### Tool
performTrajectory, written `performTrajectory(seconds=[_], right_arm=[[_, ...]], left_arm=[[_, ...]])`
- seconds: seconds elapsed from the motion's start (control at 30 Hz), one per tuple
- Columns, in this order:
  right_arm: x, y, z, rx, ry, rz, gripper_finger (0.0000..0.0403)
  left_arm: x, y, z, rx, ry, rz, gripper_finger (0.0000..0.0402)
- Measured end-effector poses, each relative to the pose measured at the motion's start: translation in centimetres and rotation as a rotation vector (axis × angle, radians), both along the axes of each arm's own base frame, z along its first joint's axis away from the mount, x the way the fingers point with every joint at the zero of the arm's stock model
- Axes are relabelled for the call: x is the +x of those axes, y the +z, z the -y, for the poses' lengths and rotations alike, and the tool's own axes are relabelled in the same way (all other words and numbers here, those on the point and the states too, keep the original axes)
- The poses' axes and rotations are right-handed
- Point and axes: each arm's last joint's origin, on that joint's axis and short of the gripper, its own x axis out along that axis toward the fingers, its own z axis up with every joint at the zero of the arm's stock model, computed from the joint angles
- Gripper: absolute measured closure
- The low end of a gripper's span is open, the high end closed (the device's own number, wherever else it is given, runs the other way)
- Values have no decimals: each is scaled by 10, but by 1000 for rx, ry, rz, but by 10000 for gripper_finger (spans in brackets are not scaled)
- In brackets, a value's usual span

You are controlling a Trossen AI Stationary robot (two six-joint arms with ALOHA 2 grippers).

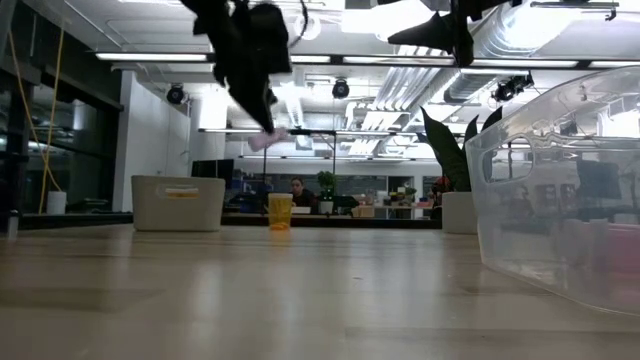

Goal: Pick and place medicine bottles into bin by pill shape (circle, oval)
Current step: Put the small pink pill bottle into the transparent bin

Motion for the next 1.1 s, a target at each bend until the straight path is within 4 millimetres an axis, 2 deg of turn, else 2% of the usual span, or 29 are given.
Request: performTrajectory(seconds=[0.17, 0.3, 0.47, 0.63, 0.8, 1.0, 1.1], right_arm=[[11, -2, 7, -64, 1, -45, 151], [33, -1, 10, -168, 25, -126, 151], [58, -16, 12, -278, 33, -326, 151], [75, -26, 10, -309, 69, -378, 151], [75, -34, 8, -266, 127, -421, 151], [68, -47, 6, -241, 270, -558, 151], [68, -56, 10, -255, 322, -635, 151]], left_arm=[[15, 18, 37, 14, -42, 80, 342], [30, 20, 66, 53, -67, 84, 342], [46, 18, 96, 114, -94, 86, 342], [53, 21, 112, 163, -71, 112, 342], [50, 20, 121, 136, -64, 78, 342], [42, 16, 132, -12, -16, 12, 342], [31, 20, 140, -61, 14, 71, 351]])
